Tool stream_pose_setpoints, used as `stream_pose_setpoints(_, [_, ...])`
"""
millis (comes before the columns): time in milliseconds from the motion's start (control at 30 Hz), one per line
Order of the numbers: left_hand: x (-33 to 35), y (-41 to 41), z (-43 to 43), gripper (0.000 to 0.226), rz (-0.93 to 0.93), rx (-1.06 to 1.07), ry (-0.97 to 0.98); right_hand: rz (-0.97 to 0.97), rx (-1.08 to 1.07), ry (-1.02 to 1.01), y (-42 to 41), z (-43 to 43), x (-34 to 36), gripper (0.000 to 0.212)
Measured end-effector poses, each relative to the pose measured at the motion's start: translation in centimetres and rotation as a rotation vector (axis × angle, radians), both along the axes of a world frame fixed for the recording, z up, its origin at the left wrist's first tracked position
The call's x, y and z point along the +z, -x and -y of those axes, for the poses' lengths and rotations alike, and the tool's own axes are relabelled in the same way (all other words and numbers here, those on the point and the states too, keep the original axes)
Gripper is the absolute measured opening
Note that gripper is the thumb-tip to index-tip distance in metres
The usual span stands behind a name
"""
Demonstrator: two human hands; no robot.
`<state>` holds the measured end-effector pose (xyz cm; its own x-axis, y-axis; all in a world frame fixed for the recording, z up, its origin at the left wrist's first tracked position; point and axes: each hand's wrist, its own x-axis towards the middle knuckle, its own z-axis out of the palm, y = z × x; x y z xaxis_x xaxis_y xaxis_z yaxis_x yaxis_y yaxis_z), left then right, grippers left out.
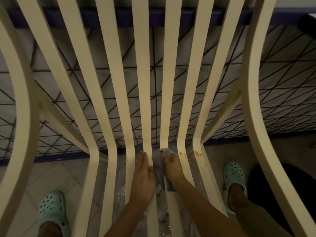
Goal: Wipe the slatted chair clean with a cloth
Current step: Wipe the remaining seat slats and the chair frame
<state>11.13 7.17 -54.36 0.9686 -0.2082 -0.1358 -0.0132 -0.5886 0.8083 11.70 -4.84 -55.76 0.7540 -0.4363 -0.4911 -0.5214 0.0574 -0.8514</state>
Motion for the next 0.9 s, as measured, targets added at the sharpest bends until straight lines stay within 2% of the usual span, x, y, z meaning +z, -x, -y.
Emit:
stream_pose_setpoints(100, [-0.2, -0.9, 0.1, 0.053, -0.043, -0.026, 0.003, 0.042, -0.002, 0.002, -1.4, 0.7, -0.1, 0.019])
stream_pose_setpoints(200, [0.1, -1.3, -0.1, 0.054, -0.068, -0.039, 0.016, 0.074, -0.024, -0.019, -2.6, 1.2, -0.2, 0.018])
stream_pose_setpoints(367, [0.8, -2.6, 0.0, 0.054, -0.037, -0.049, 0.048, 0.06, -0.021, -0.086, -3.2, 1.5, 0.7, 0.007])
stream_pose_setpoints(500, [2.2, -3.3, 0.3, 0.053, -0.027, -0.035, 0.038, 0.063, -0.012, -0.078, -5.0, 1.8, 3.1, 0.012])
stream_pose_setpoints(567, [2.9, -3.5, 0.5, 0.052, -0.024, -0.026, 0.049, 0.041, 0.002, -0.064, -6.2, 1.9, 4.6, 0.004])
stream_pose_setpoints(767, [5.5, -4.4, 0.9, 0.05, 0.025, -0.005, 0.146, 0.064, -0.057, -0.039, -8.1, 2.4, 8.8, 0.031])
stream_pose_setpoints(900, [7.9, -5.6, 1.2, 0.051, 0.089, 0.014, 0.223, 0.139, -0.104, 0.003, -8.8, 2.1, 10.9, 0.032])
